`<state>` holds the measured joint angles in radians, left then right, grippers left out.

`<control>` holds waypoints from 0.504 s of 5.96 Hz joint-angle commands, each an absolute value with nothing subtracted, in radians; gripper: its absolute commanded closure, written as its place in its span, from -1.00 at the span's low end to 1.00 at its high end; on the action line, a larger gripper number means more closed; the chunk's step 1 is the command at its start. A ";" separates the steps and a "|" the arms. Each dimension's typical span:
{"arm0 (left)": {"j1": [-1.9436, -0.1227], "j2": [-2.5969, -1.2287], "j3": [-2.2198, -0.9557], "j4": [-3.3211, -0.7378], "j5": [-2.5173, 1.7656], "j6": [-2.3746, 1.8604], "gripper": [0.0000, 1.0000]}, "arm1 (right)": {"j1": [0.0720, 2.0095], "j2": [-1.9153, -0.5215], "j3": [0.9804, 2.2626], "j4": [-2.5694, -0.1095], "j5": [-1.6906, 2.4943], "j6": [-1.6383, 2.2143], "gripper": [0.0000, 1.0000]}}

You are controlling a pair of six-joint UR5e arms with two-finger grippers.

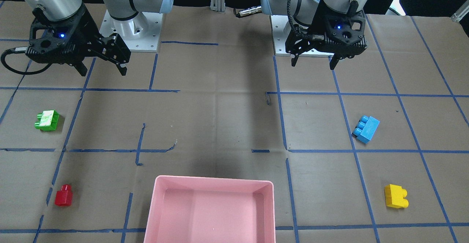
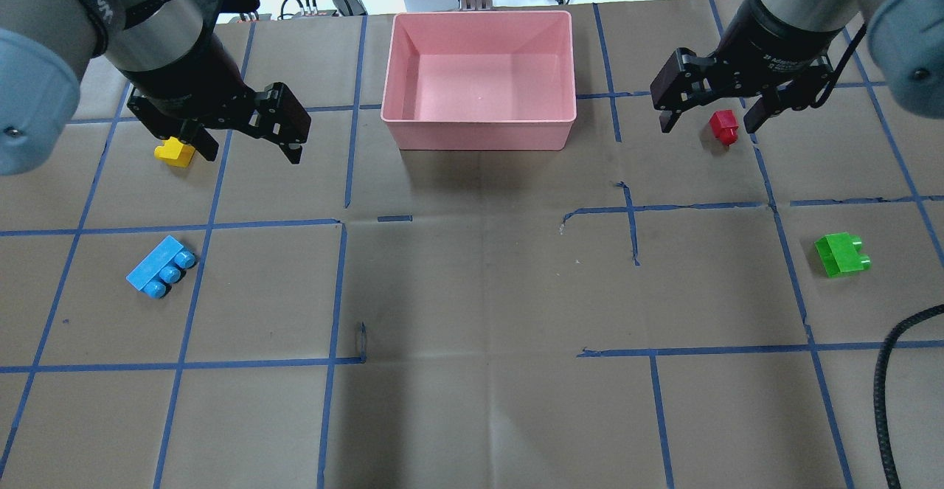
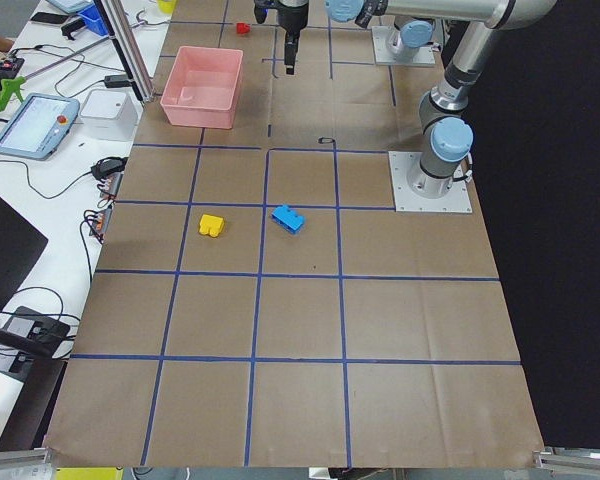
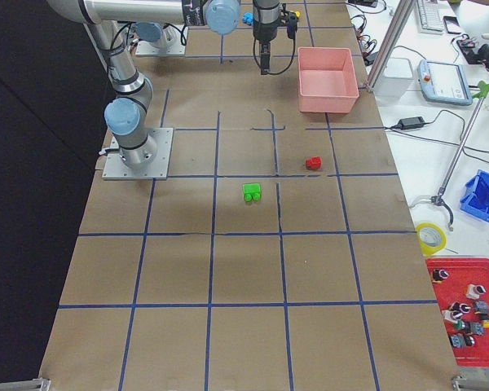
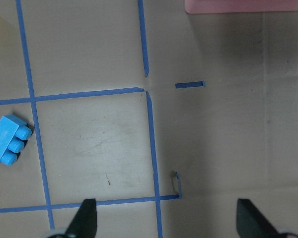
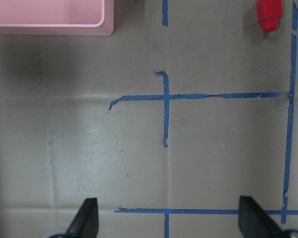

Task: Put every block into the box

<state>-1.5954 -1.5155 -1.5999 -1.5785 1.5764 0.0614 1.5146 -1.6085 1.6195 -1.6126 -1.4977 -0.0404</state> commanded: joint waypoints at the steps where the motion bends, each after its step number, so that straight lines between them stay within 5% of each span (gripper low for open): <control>1: -1.595 -1.513 -1.600 -1.578 1.574 0.061 -1.00 | 1.514 -1.609 1.620 -1.611 -1.499 -0.041 -1.00; 3: -1.594 -1.516 -1.595 -1.578 1.580 0.061 -1.00 | 1.514 -1.609 1.620 -1.611 -1.499 -0.040 -1.00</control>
